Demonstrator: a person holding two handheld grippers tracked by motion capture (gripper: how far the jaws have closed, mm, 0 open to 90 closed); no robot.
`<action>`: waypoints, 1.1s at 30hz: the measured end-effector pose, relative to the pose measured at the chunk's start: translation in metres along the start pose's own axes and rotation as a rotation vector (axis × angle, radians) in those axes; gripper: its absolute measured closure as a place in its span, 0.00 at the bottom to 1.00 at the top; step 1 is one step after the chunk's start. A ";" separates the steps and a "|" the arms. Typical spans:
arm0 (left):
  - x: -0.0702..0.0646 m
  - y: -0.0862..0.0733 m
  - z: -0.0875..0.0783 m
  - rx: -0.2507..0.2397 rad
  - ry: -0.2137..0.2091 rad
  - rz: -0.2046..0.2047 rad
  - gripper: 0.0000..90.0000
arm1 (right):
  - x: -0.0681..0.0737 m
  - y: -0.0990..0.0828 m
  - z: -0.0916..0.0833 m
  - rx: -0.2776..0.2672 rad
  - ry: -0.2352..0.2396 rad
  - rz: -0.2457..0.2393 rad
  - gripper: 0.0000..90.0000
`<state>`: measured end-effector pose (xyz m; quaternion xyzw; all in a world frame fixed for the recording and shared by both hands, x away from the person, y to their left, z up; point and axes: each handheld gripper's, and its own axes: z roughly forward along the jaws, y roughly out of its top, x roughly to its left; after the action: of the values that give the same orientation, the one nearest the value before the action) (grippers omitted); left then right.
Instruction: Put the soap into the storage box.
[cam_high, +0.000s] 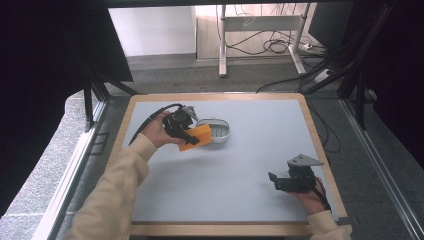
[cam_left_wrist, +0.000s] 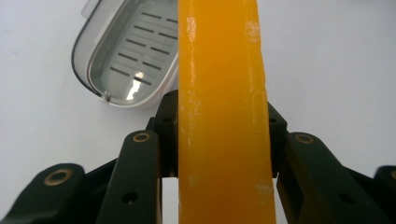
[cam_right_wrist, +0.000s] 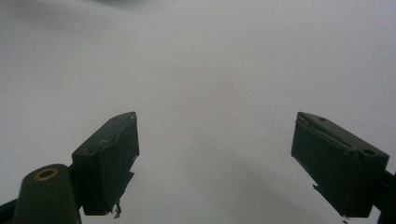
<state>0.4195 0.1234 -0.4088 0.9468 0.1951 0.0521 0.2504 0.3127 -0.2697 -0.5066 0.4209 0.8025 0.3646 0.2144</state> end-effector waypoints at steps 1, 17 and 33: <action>0.001 0.002 0.000 -0.001 0.002 0.005 0.69 | 0.000 0.000 0.000 -0.001 -0.001 0.001 0.17; 0.007 0.022 0.003 0.000 -0.005 0.044 0.69 | -0.001 -0.001 -0.003 -0.015 -0.003 0.006 0.17; 0.016 0.035 0.007 0.015 -0.002 0.078 0.69 | -0.002 -0.002 -0.004 -0.013 -0.008 0.007 0.17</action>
<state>0.4474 0.0985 -0.3976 0.9557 0.1580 0.0592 0.2412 0.3100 -0.2735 -0.5055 0.4240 0.7976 0.3689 0.2192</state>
